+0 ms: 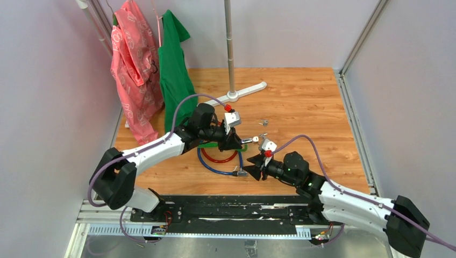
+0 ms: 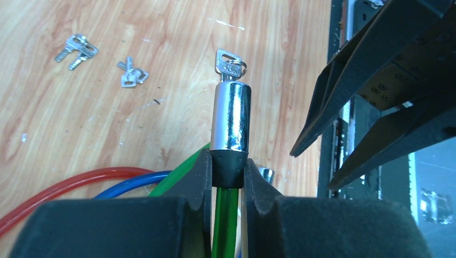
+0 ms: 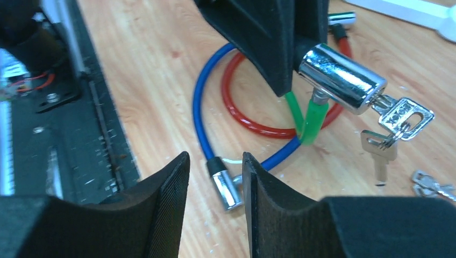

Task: Lock with the key
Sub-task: Lock the lock.

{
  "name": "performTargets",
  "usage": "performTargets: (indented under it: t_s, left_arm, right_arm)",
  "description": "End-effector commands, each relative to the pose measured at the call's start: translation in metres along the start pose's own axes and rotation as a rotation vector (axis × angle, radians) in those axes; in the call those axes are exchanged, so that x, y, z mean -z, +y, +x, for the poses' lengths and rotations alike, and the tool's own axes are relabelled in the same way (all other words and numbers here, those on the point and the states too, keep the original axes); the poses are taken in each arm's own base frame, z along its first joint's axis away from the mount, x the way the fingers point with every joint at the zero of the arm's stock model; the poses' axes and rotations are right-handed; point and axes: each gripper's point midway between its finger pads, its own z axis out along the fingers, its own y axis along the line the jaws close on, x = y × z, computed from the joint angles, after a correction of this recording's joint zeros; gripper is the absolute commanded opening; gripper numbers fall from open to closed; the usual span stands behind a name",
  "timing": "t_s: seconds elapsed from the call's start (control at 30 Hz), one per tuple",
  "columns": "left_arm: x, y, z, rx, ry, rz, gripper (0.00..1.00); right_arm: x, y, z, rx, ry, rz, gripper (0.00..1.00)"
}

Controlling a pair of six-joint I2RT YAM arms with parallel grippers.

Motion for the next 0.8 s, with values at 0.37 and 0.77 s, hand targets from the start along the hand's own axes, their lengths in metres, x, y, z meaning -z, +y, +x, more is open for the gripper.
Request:
performTargets:
  t_s: [0.37, 0.77]
  left_arm:
    - [0.002, -0.021, 0.021, 0.275, 0.061, 0.170, 0.00]
    - [0.005, -0.025, 0.010, 0.284, 0.034, 0.206, 0.00]
  right_arm:
    - [0.003, -0.038, -0.017, 0.009, -0.159, 0.037, 0.53]
    - [-0.030, -0.055, -0.015, 0.103, -0.208, 0.057, 0.56]
